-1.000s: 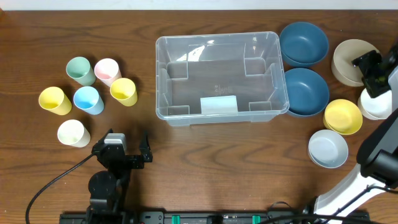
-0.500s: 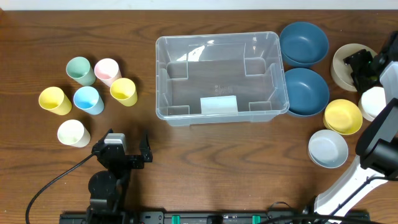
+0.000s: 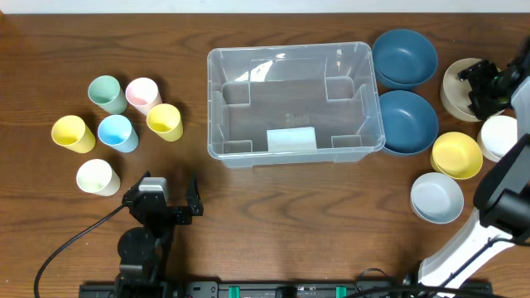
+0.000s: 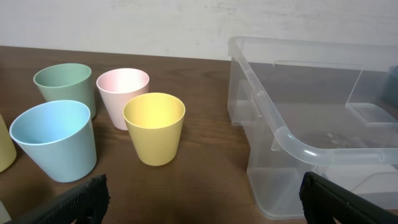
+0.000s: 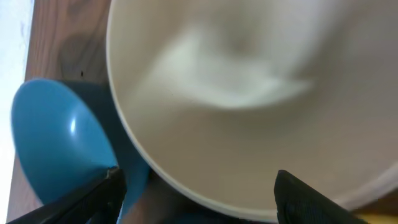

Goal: Pack container
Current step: 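Move the right gripper to the beige bowl and grasp its rim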

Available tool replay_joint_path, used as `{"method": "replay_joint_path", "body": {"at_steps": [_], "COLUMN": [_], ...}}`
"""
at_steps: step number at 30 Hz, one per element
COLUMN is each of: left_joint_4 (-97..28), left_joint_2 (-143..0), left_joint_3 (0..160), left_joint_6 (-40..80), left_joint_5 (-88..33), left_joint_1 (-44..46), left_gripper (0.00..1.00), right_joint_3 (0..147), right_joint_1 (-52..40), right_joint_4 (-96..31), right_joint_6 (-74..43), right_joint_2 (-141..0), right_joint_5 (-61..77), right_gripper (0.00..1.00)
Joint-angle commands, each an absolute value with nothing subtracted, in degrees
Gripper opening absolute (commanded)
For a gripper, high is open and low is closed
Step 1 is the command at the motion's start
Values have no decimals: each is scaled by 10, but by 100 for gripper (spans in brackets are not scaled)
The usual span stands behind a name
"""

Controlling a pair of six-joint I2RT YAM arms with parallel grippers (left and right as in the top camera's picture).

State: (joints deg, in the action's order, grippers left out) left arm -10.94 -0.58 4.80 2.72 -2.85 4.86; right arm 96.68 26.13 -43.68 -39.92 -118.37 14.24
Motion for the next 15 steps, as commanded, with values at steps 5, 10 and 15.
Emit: {"method": "replay_joint_path", "body": {"at_steps": [5, 10, 15], "left_joint_4": [-130, -130, -130], "left_joint_2": [-2, -2, -2], "left_joint_3": [40, 40, 40], "left_joint_6": [20, 20, 20], "left_joint_5": [-35, -35, -35], "left_joint_1": [45, 45, 45], "left_gripper": [98, 98, 98], "right_joint_3": [985, 970, 932], "right_joint_1": [262, 263, 263], "right_joint_4": [-525, -568, -533], "right_joint_6": [-416, -416, -425], "right_joint_2": [-1101, -1106, -1113], "right_joint_5": [65, 6, 1], "right_gripper": [78, 76, 74]}}
